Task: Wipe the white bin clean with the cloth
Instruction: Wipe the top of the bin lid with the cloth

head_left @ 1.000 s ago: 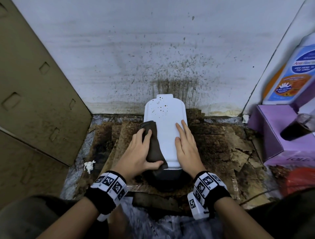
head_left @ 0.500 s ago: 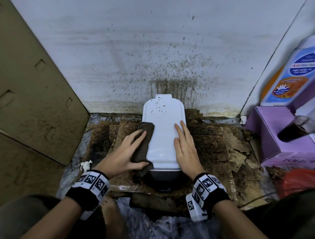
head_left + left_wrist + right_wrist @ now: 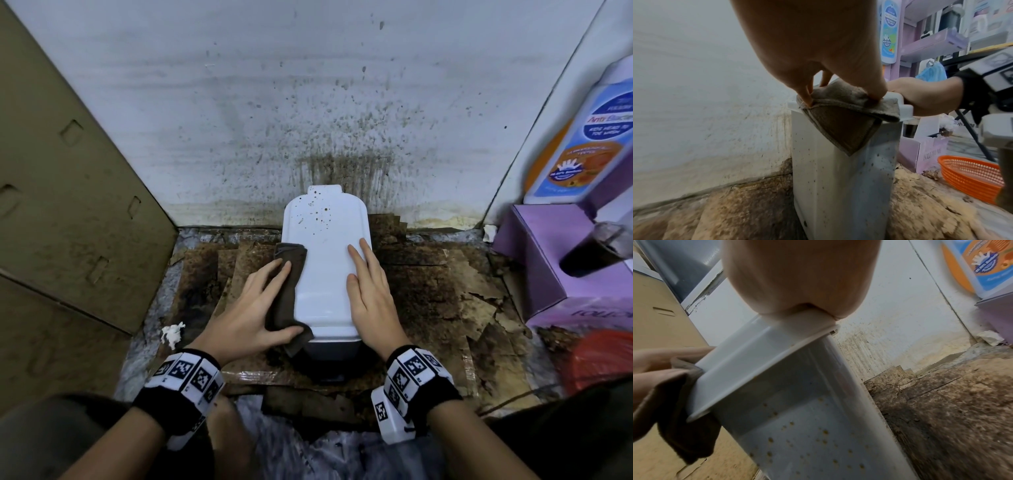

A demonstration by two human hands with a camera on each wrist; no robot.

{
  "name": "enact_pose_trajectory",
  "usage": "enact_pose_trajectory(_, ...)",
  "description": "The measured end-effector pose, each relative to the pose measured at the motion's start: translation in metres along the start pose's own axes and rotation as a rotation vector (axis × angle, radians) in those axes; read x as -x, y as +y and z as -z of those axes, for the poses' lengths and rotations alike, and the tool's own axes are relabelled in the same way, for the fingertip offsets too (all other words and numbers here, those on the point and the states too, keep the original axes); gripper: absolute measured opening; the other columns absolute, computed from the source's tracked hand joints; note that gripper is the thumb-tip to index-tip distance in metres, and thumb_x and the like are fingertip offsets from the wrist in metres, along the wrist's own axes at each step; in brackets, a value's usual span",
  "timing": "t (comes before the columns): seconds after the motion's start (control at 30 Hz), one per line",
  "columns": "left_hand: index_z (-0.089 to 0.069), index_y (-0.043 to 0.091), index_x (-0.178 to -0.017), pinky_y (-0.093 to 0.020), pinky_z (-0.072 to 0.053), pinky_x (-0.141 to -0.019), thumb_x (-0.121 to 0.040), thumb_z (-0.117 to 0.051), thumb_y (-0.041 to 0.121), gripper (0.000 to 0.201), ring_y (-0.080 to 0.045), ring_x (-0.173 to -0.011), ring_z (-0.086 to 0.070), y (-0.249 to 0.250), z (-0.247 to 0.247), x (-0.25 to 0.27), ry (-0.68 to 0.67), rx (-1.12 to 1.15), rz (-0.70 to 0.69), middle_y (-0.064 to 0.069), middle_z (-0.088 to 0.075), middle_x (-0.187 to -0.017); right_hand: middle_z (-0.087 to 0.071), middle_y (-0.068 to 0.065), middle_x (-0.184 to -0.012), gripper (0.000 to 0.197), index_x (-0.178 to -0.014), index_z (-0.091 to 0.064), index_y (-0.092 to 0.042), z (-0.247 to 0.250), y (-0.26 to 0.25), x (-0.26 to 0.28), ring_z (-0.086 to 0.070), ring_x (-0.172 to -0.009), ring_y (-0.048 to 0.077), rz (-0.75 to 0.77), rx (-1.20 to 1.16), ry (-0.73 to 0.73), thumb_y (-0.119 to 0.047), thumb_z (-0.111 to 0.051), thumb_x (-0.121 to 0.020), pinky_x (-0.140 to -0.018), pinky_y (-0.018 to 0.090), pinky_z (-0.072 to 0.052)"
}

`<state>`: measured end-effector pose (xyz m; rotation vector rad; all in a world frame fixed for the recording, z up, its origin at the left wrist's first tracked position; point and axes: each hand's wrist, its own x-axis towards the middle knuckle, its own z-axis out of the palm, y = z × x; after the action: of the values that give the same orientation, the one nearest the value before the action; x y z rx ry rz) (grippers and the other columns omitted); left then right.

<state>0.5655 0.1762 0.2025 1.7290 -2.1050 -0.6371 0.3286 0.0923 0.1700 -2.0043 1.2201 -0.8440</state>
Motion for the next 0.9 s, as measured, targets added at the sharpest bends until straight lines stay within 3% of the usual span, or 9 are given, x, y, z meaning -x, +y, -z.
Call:
enact_pose_trajectory(0.2,-0.003,0.018,-0.164,-0.032,-0.016,-0.124,-0.077,-0.043,0.089,0.120,-0.014,-0.155,-0.001,0.013,-0.003,-0.004,0.014,-0.042,0.074,0.007,-0.001,-0.167,-0.010,-0.014,-0.167,0.048,-0.157,-0.030,-0.026,-0.001,0.000,0.000,-0.010,-0.148,-0.003,-0.002,0.014,0.010,-0.024,-0.032,-0.109,-0.122,0.026,-0.013)
enact_pose_trajectory(0.3,0.003,0.018,-0.164,-0.035,-0.012,-0.126,-0.081,-0.056,0.075,0.116,-0.014,-0.154,0.003,0.025,-0.006,-0.006,0.003,-0.057,0.131,0.002,0.004,-0.169,-0.011,-0.014,-0.167,0.048,-0.157,-0.030,-0.026,-0.001,0.000,0.000,-0.012,-0.150,0.001,0.002,0.013,0.021,-0.025,-0.032,-0.109,-0.123,0.026,-0.014)
enact_pose_trajectory(0.37,0.010,0.018,-0.162,-0.034,-0.004,-0.126,-0.085,-0.056,0.072,0.115,-0.012,-0.154,0.011,0.030,-0.012,-0.007,-0.008,-0.089,0.155,0.001,0.013,-0.170,-0.010,-0.014,-0.167,0.048,-0.157,-0.030,-0.026,-0.001,0.000,0.000,-0.012,-0.151,0.002,-0.001,0.019,0.017,-0.024,-0.033,-0.109,-0.123,0.027,-0.014)
enact_pose_trajectory(0.53,0.027,0.017,-0.157,-0.032,0.014,-0.123,-0.089,-0.033,0.080,0.110,-0.009,-0.147,0.040,0.034,-0.021,-0.005,-0.036,-0.185,0.134,0.001,0.040,-0.162,-0.010,-0.016,-0.167,0.048,-0.157,-0.029,-0.026,-0.001,-0.002,0.000,-0.009,-0.147,-0.007,-0.009,0.016,0.014,-0.024,-0.033,-0.109,-0.122,0.025,-0.013)
enact_pose_trajectory(0.8,0.020,0.011,-0.159,-0.032,0.014,-0.126,-0.095,0.001,0.068,0.088,-0.012,-0.151,0.034,0.051,-0.021,-0.024,-0.044,-0.288,0.139,-0.006,0.034,-0.165,-0.009,-0.017,-0.167,0.049,-0.157,-0.028,-0.028,-0.001,-0.002,0.000,-0.006,-0.144,-0.015,-0.007,0.029,0.015,-0.022,-0.034,-0.109,-0.119,0.020,-0.010)
enact_pose_trajectory(0.9,0.016,0.008,-0.159,-0.034,0.010,-0.127,-0.090,0.019,0.065,0.090,-0.017,-0.153,0.029,0.045,-0.019,-0.041,-0.053,-0.343,0.113,-0.010,0.028,-0.166,-0.009,-0.018,-0.167,0.049,-0.157,-0.029,-0.028,-0.002,-0.001,-0.001,-0.009,-0.148,-0.008,-0.011,0.032,0.018,-0.024,-0.033,-0.109,-0.121,0.022,-0.012)
